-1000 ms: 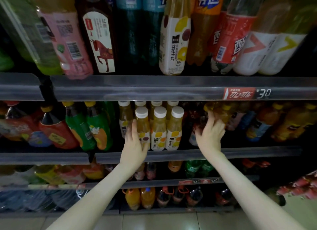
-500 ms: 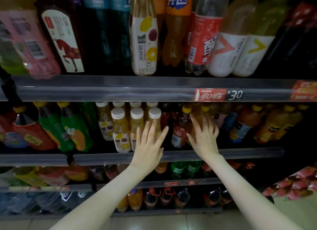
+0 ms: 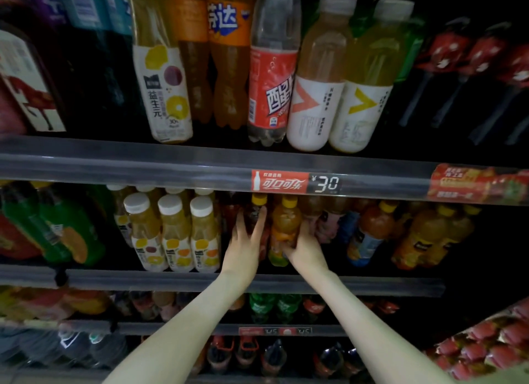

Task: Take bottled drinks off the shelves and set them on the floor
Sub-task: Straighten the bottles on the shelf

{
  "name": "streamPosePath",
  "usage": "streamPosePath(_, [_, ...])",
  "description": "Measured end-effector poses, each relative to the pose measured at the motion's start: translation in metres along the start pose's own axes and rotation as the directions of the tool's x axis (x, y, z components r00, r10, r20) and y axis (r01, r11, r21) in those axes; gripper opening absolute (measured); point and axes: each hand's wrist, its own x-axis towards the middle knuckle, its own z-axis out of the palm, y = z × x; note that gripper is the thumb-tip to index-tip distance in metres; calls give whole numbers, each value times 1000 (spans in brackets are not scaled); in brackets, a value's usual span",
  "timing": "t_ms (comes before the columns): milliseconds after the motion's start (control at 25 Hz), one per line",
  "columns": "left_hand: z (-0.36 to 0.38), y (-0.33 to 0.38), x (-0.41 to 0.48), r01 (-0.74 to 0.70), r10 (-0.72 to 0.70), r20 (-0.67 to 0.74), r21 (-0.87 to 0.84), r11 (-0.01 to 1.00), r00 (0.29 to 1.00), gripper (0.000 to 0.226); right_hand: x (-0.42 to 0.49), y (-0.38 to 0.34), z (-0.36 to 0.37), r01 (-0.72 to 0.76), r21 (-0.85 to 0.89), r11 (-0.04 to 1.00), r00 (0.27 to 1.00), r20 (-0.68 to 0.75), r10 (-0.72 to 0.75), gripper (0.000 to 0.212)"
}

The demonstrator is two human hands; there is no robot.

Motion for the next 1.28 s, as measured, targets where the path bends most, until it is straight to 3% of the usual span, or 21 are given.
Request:
streamPosePath(80, [-6,7,-2,54,-54,-28,5,999,998,112,-5,1,2,35,3,999,999,0,-35,64])
streamPosePath(160, [-16,16,-10,79,-80,-69,-19,997,994,106,-16,0,1,110,-36,993,990,-87,-113,79])
streamPosePath(240, [-26,23,-24,24,-29,-142,-36,999,989,96,-29,-3,-3,277,-137,951,931,-204,-301,87])
streamPosePath(400, [-66,32,-42,-169,132,-352,-76,983,927,71,-52,-33,-23,684,-248,686,608,-325,-724,63])
streamPosePath(480, [-102,32,-33,-247,186,-492,-62,967,851,68,-54,-70,-45,794,-268,546,423,-402,-812,54])
streamPosePath(560, [-142,25,-12,-272,229,-602,20,962,765,67,-45,-113,-71,797,-325,509,325,-479,-815,54])
streamPosePath(720, [-207,-1,35,-155,205,-704,136,979,680,60,-17,-182,-105,699,-327,636,406,-551,-729,63])
streamPosePath(840, [-245,-32,63,-73,135,-723,117,990,678,62,-1,-227,-105,711,-297,638,449,-506,-736,68])
streamPosePath(960, [-270,-58,79,-56,21,-662,-32,998,749,67,10,-267,-91,743,-238,626,511,-403,-759,73])
streamPosePath(1040, [-279,-70,82,-108,-46,-506,-272,956,861,72,14,-286,-82,735,-68,675,626,-316,-713,74])
streamPosePath(1120, [-282,-83,86,-116,-71,-332,-511,851,941,78,18,-298,-75,639,149,755,764,-240,-599,72])
streamPosePath(1200, [-283,-93,90,-119,-78,-283,-617,778,956,82,23,-308,-72,544,247,802,838,-216,-502,67])
streamPosePath(1280, [-285,-97,90,-162,-40,-298,-621,767,954,80,24,-312,-72,501,297,812,865,-205,-458,61])
